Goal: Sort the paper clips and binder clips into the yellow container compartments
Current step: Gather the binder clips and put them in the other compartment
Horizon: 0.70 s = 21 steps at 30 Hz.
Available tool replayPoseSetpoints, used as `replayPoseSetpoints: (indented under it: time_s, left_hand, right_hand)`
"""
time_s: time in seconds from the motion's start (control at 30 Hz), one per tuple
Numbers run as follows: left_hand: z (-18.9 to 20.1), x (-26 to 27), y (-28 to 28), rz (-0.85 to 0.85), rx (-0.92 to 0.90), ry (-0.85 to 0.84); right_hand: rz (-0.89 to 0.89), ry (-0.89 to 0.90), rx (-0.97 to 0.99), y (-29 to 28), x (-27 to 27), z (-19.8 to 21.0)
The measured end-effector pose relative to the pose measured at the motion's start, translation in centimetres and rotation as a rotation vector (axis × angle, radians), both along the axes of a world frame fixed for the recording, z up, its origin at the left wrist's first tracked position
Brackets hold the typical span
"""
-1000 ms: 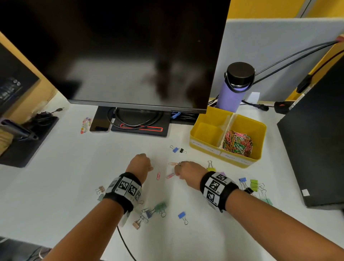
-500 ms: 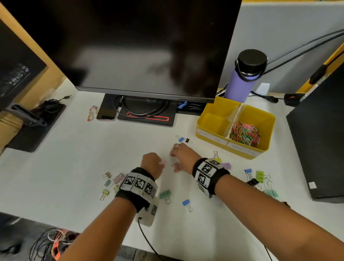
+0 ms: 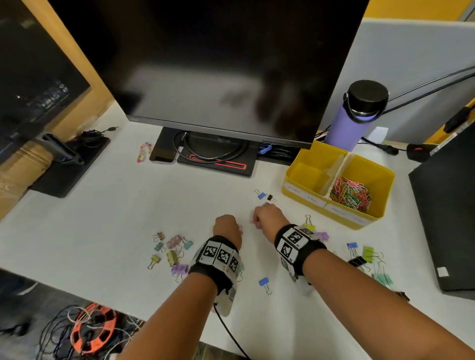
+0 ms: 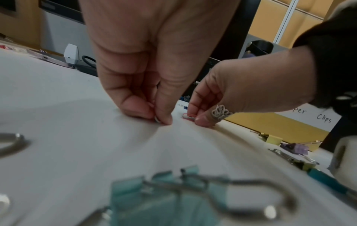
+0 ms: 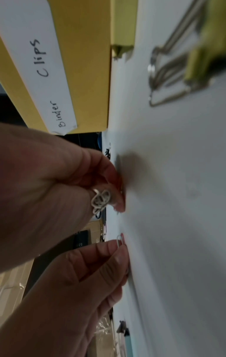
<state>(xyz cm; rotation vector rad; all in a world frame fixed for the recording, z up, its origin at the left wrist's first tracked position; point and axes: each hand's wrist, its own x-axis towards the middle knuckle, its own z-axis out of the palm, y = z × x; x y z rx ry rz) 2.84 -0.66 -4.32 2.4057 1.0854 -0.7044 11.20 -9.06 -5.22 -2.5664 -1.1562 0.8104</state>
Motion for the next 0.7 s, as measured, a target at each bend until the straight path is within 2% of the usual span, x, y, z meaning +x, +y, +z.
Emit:
replayPoseSetpoints:
  time_s: [0.3, 0.4, 0.47, 0.53, 0.6, 0.63, 0.7]
  left_hand:
    - [-0.1, -0.1, -0.7, -0.165, 0.074, -0.064]
    - [0.5, 0.1, -0.9, -0.299, 0.042, 0.005]
    - [1.1, 0.1, -1.8, -0.402, 0.006, 0.05]
    - [2.2, 0.6, -3.1, -0.467, -0.037, -0.033]
    - [4.5, 1.7, -4.7, -0.462, -0.131, -0.229]
    - [5.8, 2.8, -5.6, -0.43, -0.203, -0.339]
    - [8.5, 5.3, -7.6, -0.394, -0.314, -0.539]
  right_hand:
    - [-0.001, -0.086, -0.201, -1.4, -2.3, 0.1]
    - [-0.01, 0.024, -0.188, -2.7, -2.2, 1.3]
    - [-0.051, 0.1, -0.105, -4.4, -1.6, 2.6]
    - [-0.156, 0.157, 0.068, -7.0, -0.7, 4.7]
    - [-0.342, 0.21, 0.253, -10.3, 0.7, 7.6]
    - [-0.44, 0.188, 0.333, -12.0, 1.7, 9.1]
    - [-0.609, 0.026, 0.436, -14.9, 4.0, 10.9]
